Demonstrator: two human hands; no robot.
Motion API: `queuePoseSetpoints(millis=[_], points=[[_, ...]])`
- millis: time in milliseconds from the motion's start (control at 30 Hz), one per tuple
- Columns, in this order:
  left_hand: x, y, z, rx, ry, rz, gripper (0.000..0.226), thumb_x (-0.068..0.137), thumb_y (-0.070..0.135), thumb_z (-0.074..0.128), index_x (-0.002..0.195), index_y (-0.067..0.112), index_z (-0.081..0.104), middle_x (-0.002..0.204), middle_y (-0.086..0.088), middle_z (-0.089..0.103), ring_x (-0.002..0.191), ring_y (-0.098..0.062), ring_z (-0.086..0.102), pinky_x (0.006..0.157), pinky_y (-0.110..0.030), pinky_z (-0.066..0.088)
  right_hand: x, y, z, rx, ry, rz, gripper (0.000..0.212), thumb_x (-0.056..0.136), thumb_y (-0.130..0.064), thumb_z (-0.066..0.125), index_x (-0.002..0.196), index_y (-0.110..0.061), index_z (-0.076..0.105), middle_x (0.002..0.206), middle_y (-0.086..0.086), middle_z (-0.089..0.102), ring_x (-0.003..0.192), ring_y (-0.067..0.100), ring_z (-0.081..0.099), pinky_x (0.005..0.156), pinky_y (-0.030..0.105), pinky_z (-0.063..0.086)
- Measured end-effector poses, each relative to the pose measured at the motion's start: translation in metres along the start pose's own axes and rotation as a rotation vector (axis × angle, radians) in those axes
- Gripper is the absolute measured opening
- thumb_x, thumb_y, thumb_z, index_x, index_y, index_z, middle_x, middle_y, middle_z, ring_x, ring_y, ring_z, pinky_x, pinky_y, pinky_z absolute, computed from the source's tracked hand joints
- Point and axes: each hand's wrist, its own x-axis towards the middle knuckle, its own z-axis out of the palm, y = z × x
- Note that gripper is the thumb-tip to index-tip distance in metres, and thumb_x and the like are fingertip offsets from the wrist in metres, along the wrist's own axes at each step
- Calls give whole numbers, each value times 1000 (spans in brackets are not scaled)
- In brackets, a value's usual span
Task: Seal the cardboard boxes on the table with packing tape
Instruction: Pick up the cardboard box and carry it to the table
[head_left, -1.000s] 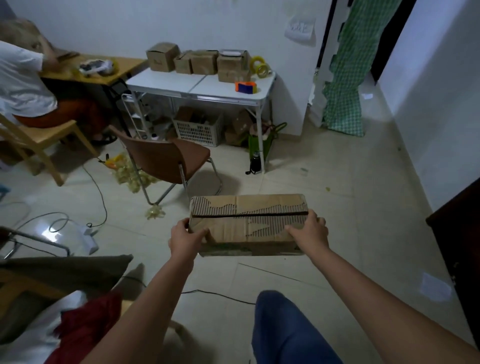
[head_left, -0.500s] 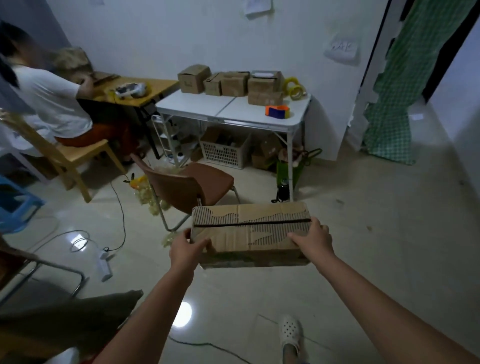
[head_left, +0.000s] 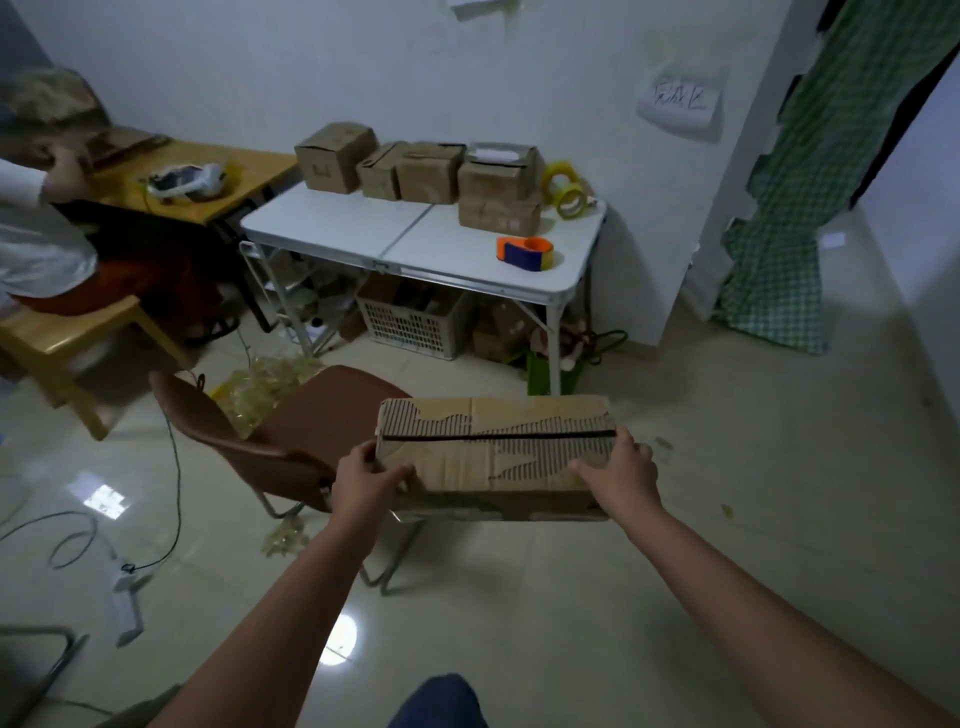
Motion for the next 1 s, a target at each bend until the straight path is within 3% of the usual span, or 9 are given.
queuePoseSetpoints(millis=[267, 500, 633, 767, 1000], points=[[110, 39, 13, 49, -14, 19, 58, 80, 19, 79, 133, 14, 54, 122, -5, 58, 106, -26, 62, 88, -50, 57, 97, -59, 11, -26, -14, -9, 86, 84, -40, 71, 151, -16, 24, 147, 15, 29, 134, 35, 34, 104, 44, 40], [258, 70, 1, 83, -29, 64, 72, 64, 40, 83, 129, 21, 59, 115, -4, 64, 100, -26, 66, 83, -51, 59, 191, -143, 48, -37, 3, 10, 85, 84, -41, 71, 150, -16, 24, 145, 17, 31, 132, 37, 35, 105, 45, 40], [307, 123, -12, 95, -37, 91, 50, 79, 24, 80, 124, 23, 57, 114, -1, 60, 103, -26, 63, 88, -50, 57, 238, -198, 67, -1, 10, 28, 90, 83, -40, 72, 152, -16, 20, 149, 16, 27, 137, 36, 31, 106, 44, 38], [358, 152, -10, 90, -68, 104, 53, 85, 13, 75, 133, 12, 54, 120, -7, 62, 104, -28, 64, 87, -49, 57, 278, -231, 80, 23, 22, 23, 83, 82, -38, 73, 148, -15, 29, 148, 16, 31, 136, 35, 33, 109, 43, 38], [434, 182, 0, 114, -42, 77, 52, 87, 11, 73, 135, 8, 53, 120, -6, 60, 104, -25, 61, 90, -44, 55, 358, -275, 95, 11, -9, -24, 74, 78, -40, 74, 141, -22, 38, 139, 12, 42, 129, 30, 41, 103, 47, 43]])
